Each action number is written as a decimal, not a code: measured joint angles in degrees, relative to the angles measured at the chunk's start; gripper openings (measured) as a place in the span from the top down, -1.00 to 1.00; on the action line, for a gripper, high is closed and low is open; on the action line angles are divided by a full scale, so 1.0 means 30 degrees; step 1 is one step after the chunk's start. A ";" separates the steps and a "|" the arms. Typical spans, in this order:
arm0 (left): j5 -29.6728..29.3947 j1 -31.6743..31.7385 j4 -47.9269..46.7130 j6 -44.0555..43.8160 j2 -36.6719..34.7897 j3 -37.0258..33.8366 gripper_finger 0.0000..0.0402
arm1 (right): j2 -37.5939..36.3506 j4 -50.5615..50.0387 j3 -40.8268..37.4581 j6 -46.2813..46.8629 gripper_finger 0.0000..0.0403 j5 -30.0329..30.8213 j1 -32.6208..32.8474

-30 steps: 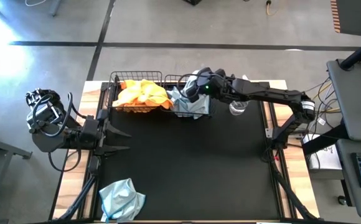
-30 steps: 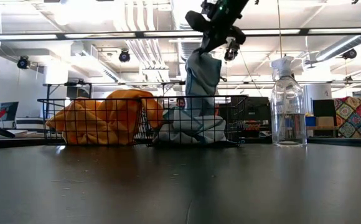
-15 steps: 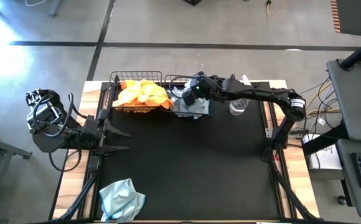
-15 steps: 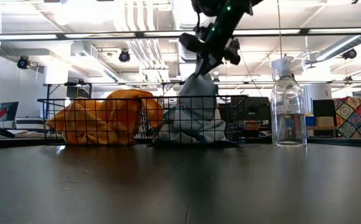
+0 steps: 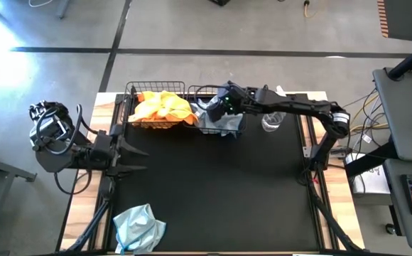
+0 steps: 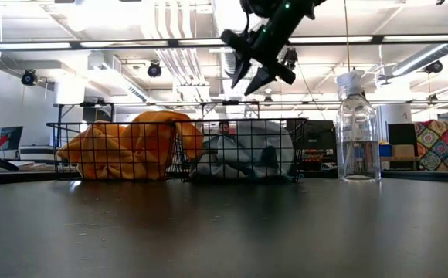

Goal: Sort microfiber towel by color & place in baskets
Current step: Put the blue microfiber cloth into the right black wire basket

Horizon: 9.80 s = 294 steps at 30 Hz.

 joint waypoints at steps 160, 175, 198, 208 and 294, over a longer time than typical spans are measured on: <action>1.5219 -0.3299 -0.2670 -2.5778 1.4650 -0.7707 0.97 | -0.1595 -0.1260 0.3563 0.1639 0.39 -0.3148 1.3792; 1.4155 -0.3263 -0.7386 -2.4214 1.4691 -0.3656 0.99 | -0.1595 -0.1266 0.3563 0.1639 0.39 -0.3147 1.3792; 0.4919 -0.2866 -1.5096 -1.8843 1.4523 0.7558 0.99 | -0.1595 -0.1087 0.3548 0.1646 0.39 -0.3143 1.3792; 0.4784 -0.1877 -1.5118 -1.5706 1.4530 0.6917 0.99 | -0.1602 -0.1098 0.3548 0.2313 0.39 -0.3148 1.3792; -0.1804 1.6054 -0.6046 1.0295 0.8087 0.9632 0.99 | -0.1638 -0.1120 0.3738 0.1304 0.39 0.0419 1.1682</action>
